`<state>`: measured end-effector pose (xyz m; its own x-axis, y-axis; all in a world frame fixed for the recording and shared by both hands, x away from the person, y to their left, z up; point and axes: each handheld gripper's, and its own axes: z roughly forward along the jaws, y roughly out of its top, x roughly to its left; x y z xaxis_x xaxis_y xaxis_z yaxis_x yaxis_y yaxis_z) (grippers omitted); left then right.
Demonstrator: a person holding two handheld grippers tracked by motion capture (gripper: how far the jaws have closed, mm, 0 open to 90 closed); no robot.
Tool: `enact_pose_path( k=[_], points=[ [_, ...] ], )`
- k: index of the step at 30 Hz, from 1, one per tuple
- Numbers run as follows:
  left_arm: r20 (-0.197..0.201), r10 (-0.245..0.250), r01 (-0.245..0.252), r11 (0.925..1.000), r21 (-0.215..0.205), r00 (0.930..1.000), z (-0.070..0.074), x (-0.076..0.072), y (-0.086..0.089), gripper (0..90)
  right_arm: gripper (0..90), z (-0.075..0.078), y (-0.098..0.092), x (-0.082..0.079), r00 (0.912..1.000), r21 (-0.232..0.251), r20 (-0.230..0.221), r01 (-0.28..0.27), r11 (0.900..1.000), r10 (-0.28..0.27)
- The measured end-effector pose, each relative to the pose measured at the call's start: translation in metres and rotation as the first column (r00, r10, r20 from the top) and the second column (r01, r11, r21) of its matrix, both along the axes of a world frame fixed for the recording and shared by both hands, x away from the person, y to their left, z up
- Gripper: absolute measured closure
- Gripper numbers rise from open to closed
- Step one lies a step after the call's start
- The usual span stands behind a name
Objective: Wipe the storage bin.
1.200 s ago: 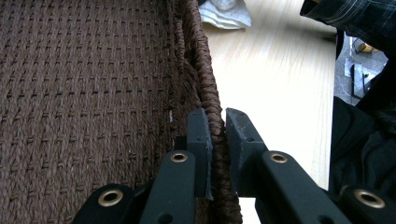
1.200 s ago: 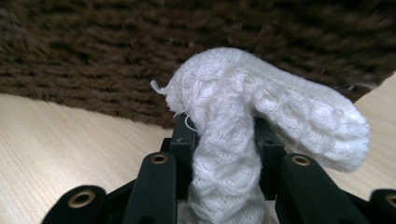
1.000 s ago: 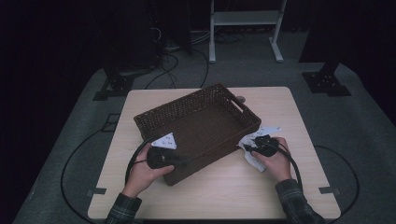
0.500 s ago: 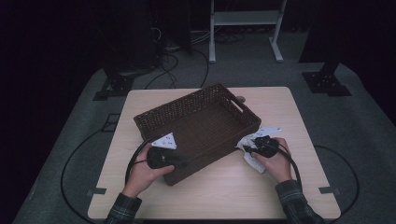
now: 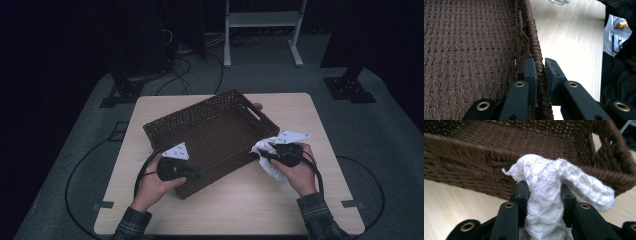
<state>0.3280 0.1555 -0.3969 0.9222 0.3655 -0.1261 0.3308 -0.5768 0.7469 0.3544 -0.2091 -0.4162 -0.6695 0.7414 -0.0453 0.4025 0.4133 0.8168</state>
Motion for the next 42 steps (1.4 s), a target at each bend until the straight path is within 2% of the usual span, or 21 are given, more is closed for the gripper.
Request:
enact_pose_path(
  k=[3,6,22,29,35,42],
  points=[
    [-0.001,0.000,0.000,1.0000,0.000,1.0000,0.000,0.000,0.000,79.8,67.3,0.006,0.000,-0.003,0.9999,0.005,0.016,-0.006,1.000,0.006],
    [-0.002,0.001,-0.001,1.0000,-0.001,1.0000,0.000,0.000,0.000,79.9,67.3,0.006,0.002,-0.003,0.9998,0.004,0.017,-0.007,1.000,0.007],
    [-0.003,-0.001,0.001,1.0000,-0.002,1.0000,0.000,0.001,-0.001,79.7,67.3,-0.014,0.013,0.007,0.9995,-0.021,-0.031,-0.013,1.000,0.012],
    [-0.002,-0.002,0.002,1.0000,-0.001,1.0000,0.000,0.001,-0.001,79.7,67.4,-0.027,0.019,0.012,0.9976,-0.058,-0.062,-0.034,0.998,0.031],
    [-0.002,-0.002,0.002,1.0000,-0.001,1.0000,0.000,0.000,-0.001,79.7,67.4,-0.035,0.020,0.014,0.9964,-0.067,-0.080,-0.034,0.997,0.029],
    [0.000,-0.003,0.003,1.0000,0.000,1.0000,0.000,0.000,-0.001,79.7,67.4,-0.048,0.022,0.018,0.9933,-0.103,-0.112,-0.039,0.994,0.027]
  ],
)
